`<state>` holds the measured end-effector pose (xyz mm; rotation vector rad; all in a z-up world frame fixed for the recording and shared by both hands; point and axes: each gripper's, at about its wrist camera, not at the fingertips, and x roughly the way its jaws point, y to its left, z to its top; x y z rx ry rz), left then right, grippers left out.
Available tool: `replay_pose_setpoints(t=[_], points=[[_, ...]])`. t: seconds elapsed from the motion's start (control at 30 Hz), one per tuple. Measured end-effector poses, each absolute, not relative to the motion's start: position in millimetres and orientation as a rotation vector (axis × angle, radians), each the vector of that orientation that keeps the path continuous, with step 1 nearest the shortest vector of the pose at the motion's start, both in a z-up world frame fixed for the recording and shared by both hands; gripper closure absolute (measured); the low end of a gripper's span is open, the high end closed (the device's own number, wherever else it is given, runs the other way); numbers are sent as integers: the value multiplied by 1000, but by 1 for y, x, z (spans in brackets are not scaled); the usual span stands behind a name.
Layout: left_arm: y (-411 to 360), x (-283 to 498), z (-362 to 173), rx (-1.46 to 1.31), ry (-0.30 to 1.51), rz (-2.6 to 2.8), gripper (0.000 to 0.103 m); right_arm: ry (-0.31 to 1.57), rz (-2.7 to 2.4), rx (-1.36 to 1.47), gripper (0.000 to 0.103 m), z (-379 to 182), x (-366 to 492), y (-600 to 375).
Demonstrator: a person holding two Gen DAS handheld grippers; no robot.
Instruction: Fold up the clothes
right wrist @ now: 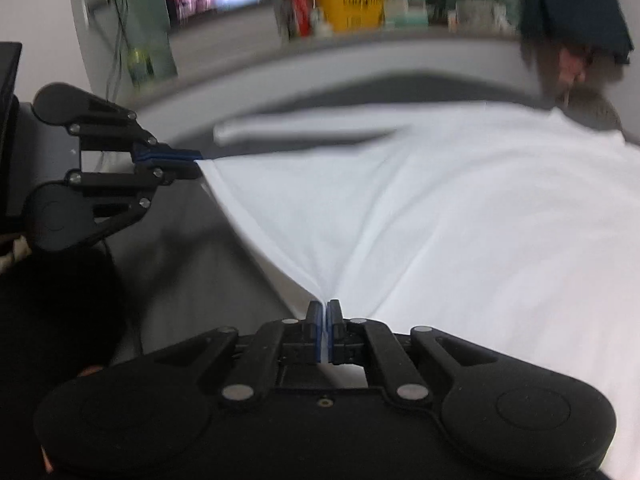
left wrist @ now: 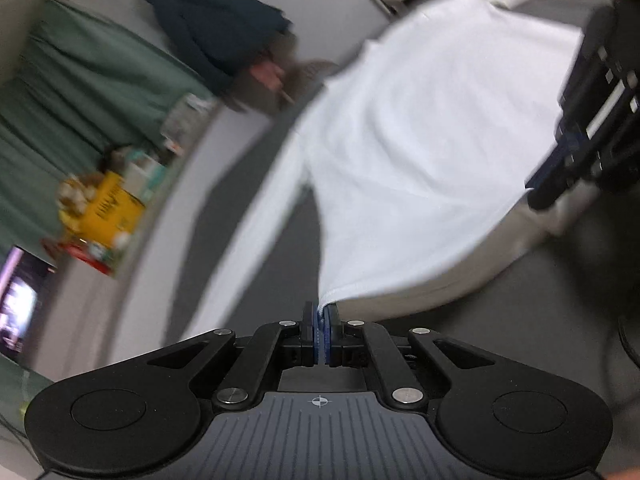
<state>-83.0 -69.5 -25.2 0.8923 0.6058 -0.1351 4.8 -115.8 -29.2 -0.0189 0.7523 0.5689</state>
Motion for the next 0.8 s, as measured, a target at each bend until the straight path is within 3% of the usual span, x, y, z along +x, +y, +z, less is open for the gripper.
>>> replay_pose_setpoints(t=[0.1, 0.17, 0.23, 0.33, 0.57, 0.7, 0.8], points=[[-69, -83, -36, 878, 641, -143, 101, 742, 533, -93, 91, -19, -9, -122], [-66, -80, -33, 856, 636, -135, 101, 721, 485, -158, 71, -6, -22, -130], [-61, -75, -30, 826, 634, -134, 101, 690, 381, -212, 66, 5, -39, -146], [-43, -74, -32, 780, 627, -124, 101, 708, 161, -300, 65, 13, -66, -174], [-38, -70, -42, 775, 641, -146, 101, 1072, -8, -357, 56, 19, -75, -226], [-45, -73, -45, 797, 629, -160, 101, 1072, 70, -605, 56, 5, -78, -204], [-43, -72, -44, 778, 636, -155, 101, 954, 86, -905, 56, -16, -88, -163]])
